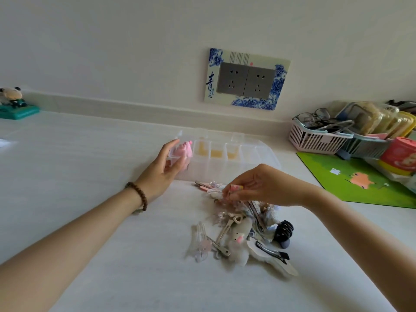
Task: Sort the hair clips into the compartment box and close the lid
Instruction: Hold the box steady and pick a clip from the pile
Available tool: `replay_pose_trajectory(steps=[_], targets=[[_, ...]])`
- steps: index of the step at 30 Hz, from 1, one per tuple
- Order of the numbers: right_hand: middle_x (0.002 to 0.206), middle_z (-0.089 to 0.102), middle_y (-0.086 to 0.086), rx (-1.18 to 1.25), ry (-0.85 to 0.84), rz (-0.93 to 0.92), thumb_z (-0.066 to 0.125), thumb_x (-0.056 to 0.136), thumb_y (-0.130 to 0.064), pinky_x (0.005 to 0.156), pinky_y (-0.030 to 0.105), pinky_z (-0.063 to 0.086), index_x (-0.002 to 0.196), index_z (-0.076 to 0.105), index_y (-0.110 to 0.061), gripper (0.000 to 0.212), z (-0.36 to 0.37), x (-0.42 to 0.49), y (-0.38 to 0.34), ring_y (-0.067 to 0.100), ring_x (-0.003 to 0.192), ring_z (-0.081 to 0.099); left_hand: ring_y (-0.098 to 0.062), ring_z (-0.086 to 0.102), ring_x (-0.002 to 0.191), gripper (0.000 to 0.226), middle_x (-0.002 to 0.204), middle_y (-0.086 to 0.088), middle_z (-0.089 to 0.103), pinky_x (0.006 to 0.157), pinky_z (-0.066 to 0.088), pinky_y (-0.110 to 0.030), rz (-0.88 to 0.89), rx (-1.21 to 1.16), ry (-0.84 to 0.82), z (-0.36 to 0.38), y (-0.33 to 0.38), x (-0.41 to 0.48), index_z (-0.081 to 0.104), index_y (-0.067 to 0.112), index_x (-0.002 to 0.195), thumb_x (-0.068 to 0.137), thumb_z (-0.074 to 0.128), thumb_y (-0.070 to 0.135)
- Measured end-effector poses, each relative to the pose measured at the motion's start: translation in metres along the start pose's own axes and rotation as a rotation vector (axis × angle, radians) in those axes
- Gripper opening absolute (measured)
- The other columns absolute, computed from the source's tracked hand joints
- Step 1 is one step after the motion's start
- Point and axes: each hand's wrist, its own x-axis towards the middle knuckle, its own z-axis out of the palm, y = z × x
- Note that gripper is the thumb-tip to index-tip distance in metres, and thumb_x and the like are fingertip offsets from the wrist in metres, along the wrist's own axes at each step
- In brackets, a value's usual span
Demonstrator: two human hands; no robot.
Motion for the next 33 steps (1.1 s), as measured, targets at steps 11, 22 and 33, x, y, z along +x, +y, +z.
replay_pose_trajectory(steps=[11, 22, 33], targets=[[0.08, 0.071, 0.002, 0.327, 0.441, 0.102, 0.061, 0.088, -0.024, 0.051, 0.021, 0.05, 0.09, 0.054, -0.008, 0.018, -0.032, 0.077, -0.032, 0.008, 0.06, 0.069, 0.004, 0.054, 0.11, 0.05, 0.119, 0.034, 0.045, 0.096, 0.038, -0.013, -0.037, 0.021, -0.004, -0.003, -0.002, 0.001, 0.03, 0.052, 0.119, 0.074, 0.047, 0.066], [0.07, 0.067, 0.001, -0.169, 0.442, 0.233, 0.069, 0.074, -0.05, 0.057, 0.028, 0.045, 0.078, 0.065, -0.013, 0.037, -0.015, 0.131, -0.017, 0.014, 0.06, 0.055, -0.007, 0.046, 0.123, 0.07, 0.138, 0.016, 0.038, 0.095, 0.035, -0.018, -0.049, 0.06, 0.007, -0.004, -0.007, 0.003, 0.026, 0.04, 0.136, 0.075, 0.042, 0.071], [0.083, 0.071, -0.007, 0.009, 0.129, -0.114, 0.068, 0.079, -0.03, 0.069, 0.012, 0.051, 0.091, 0.069, -0.017, 0.018, -0.02, 0.037, -0.032, 0.002, 0.073, 0.065, -0.008, 0.051, 0.118, 0.068, 0.134, 0.011, 0.047, 0.095, 0.04, -0.025, -0.057, 0.057, 0.01, -0.004, -0.005, 0.003, 0.027, 0.039, 0.136, 0.077, 0.045, 0.067]])
